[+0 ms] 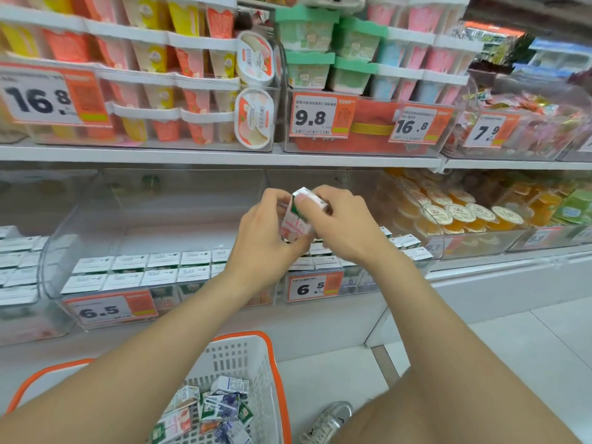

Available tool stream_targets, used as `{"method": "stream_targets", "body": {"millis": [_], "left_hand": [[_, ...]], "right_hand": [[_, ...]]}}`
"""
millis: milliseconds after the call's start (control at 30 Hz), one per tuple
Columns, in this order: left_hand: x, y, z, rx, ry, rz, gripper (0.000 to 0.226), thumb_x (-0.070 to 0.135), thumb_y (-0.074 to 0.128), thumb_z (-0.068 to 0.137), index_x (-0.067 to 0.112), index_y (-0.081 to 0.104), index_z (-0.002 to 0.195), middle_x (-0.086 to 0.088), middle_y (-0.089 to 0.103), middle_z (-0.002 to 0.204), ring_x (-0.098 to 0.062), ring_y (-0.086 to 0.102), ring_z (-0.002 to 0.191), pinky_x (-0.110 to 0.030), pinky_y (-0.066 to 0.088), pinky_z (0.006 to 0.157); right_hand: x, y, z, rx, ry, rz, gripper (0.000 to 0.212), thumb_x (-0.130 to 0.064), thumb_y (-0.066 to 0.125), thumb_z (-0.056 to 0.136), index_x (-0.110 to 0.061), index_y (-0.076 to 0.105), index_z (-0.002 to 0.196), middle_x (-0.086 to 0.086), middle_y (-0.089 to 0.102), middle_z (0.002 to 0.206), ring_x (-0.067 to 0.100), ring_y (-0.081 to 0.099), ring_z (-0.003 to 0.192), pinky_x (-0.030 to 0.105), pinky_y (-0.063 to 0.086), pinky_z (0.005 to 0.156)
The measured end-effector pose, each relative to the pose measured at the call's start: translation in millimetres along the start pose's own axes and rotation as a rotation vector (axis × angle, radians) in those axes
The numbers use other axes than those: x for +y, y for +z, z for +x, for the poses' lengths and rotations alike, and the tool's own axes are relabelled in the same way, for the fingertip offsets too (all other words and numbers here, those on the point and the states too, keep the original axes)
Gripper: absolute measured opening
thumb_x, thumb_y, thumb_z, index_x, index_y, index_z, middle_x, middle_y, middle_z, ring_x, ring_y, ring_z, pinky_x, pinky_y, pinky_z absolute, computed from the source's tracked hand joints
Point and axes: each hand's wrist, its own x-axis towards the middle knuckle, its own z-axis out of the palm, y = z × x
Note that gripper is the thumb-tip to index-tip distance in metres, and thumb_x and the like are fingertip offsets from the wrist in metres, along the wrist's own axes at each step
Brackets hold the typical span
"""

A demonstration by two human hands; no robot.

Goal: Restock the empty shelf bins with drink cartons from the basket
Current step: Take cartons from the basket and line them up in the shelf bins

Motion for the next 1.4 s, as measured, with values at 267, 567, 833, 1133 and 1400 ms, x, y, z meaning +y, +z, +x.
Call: {"method": "stream_targets", "body": {"millis": [267,567,833,1133,1400], "left_hand": [[-29,-135,-48,0.007,0.007,0.11,0.054,0.039,0.09,0.074,0.027,0.056,0.113,0.008,0.059,0.109,-0.009,0.062,0.099,-0.027,0.053,0.079],[-90,-303,-73,-0.086,-0.14,0.584,0.029,0.063,0.062,0.085,0.035,0.06,0.087,0.016,0.066,0.083,-0.006,0.063,0.079,-0.037,0.054,0.069],[-183,-365,-77,-0.443,-0.743,0.916,0.07,0.06,0.049,0.098,0.024,0.032,0.156,-0.009,0.022,0.166,-0.04,0.031,0.148,-0.057,0.035,0.115],[-185,-356,-83,-0.612,-0.746,0.89,0.074,0.064,0.038,0.101,0.03,0.016,0.163,-0.006,0.009,0.173,-0.046,0.013,0.155,-0.063,0.032,0.117],[-179,-359,-92,-0.617,-0.727,0.871,0.068,0.058,0.038,0.103,0.026,0.023,0.161,-0.009,0.017,0.169,-0.045,0.017,0.153,-0.065,0.035,0.114]], "right_hand": [[-82,83,-22,-0.143,-0.16,0.157,0.031,-0.042,0.068,0.097,-0.031,0.058,0.123,-0.017,0.07,0.096,0.0,0.064,0.086,0.022,0.053,0.069],[-179,191,-14,-0.059,-0.454,0.211,0.037,-0.031,0.068,0.099,-0.023,0.058,0.134,-0.007,0.068,0.117,0.015,0.062,0.105,0.031,0.049,0.09],[-260,279,33,0.086,-0.728,-0.227,0.038,-0.029,0.084,0.086,-0.012,0.064,0.114,0.004,0.065,0.098,0.026,0.061,0.086,0.036,0.05,0.071],[-290,349,92,-0.326,-0.447,-0.707,0.024,-0.002,0.061,0.095,-0.006,0.058,0.118,0.017,0.063,0.117,0.039,0.062,0.109,0.039,0.043,0.076],[-294,347,99,-0.664,-0.364,-0.653,0.01,-0.008,0.049,0.101,-0.006,0.049,0.111,0.013,0.056,0.111,0.033,0.056,0.09,0.04,0.042,0.074]]}}
